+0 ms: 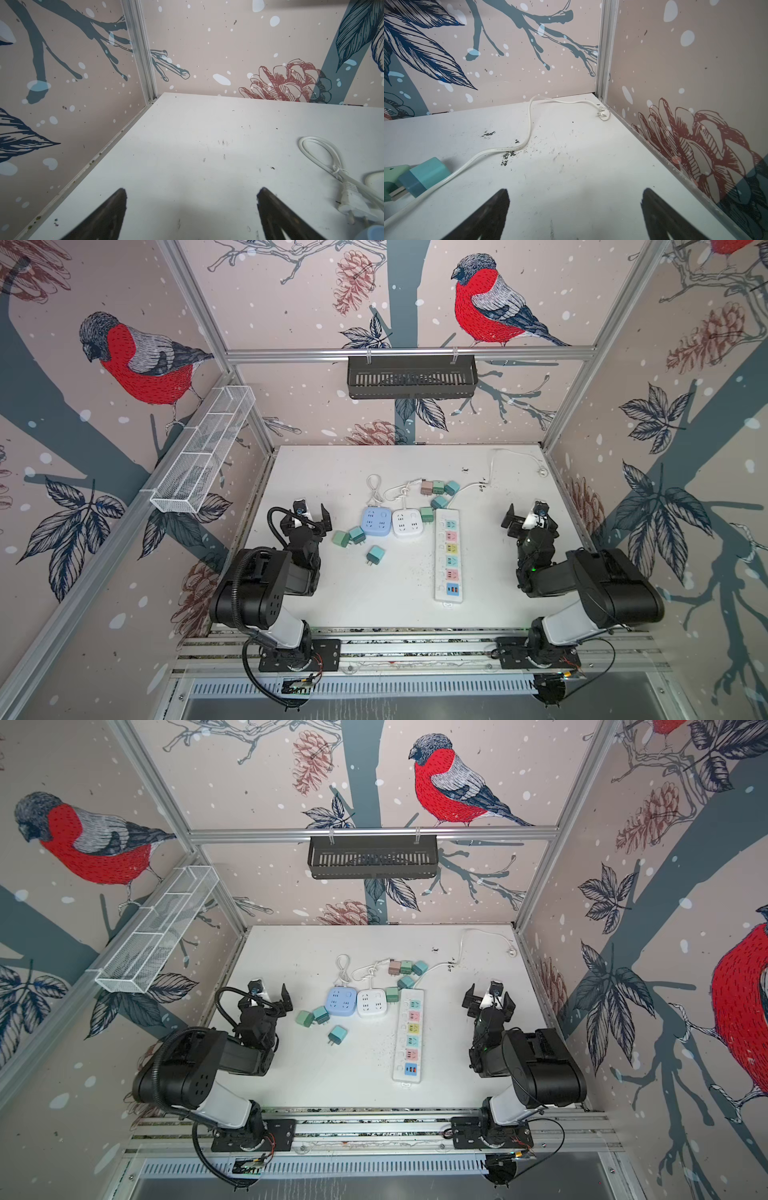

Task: Insert the plug

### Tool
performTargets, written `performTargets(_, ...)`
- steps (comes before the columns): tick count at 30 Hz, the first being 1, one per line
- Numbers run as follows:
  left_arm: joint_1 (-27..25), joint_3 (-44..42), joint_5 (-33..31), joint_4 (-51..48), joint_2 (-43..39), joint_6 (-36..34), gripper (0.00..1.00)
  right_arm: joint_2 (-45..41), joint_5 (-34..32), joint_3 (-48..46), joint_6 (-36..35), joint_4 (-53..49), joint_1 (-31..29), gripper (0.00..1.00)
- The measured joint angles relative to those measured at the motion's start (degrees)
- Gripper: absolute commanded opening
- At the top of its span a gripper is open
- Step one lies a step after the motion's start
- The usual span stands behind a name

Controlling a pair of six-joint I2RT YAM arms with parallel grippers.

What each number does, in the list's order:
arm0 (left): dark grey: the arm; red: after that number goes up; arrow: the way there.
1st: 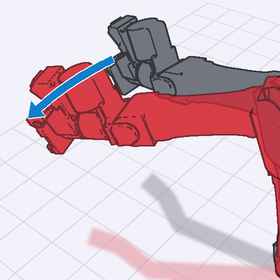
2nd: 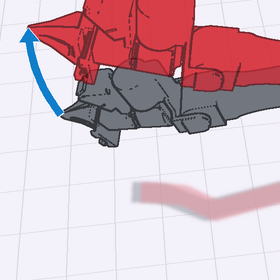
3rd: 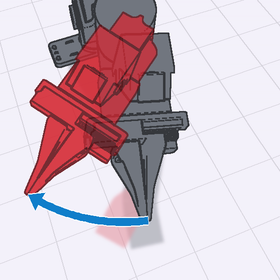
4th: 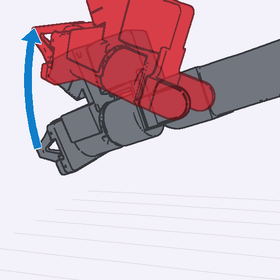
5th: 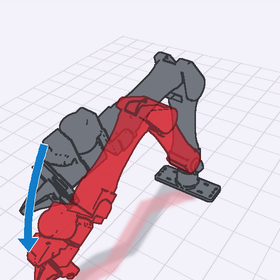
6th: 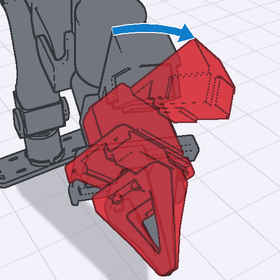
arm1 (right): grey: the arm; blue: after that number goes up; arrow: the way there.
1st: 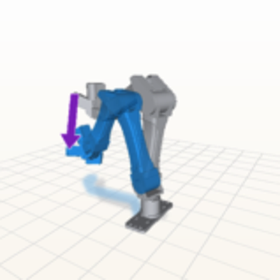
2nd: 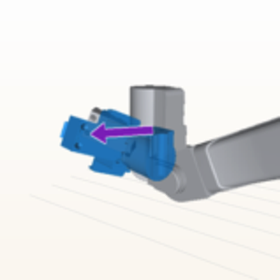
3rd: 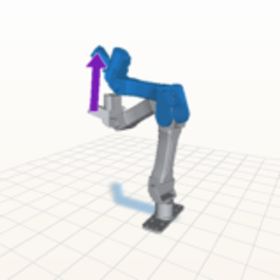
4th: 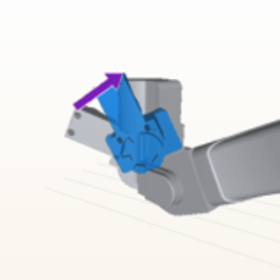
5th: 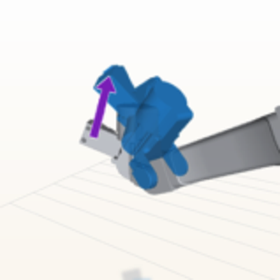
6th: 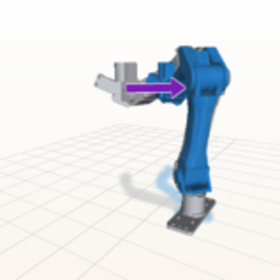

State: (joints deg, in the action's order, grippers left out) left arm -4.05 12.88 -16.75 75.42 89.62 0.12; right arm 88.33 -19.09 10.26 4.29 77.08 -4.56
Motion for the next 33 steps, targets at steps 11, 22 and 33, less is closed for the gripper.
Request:
performTargets(11,0.0,0.0,0.0,0.0,0.0,0.0,0.97,0.0,-0.2,0.0,0.0,0.02,0.0,1.0)
performTargets(22,-0.07,-0.04,-0.02,0.02,0.0,-0.02,0.97,0.0,-0.17,0.0,0.0,0.0,0.17,1.0)
performTargets(33,-9.31,-8.02,-10.84,7.74,-8.72,-4.94,0.97,-1.62,-3.63,-3.5,-1.46,3.61,-2.82,1.0)
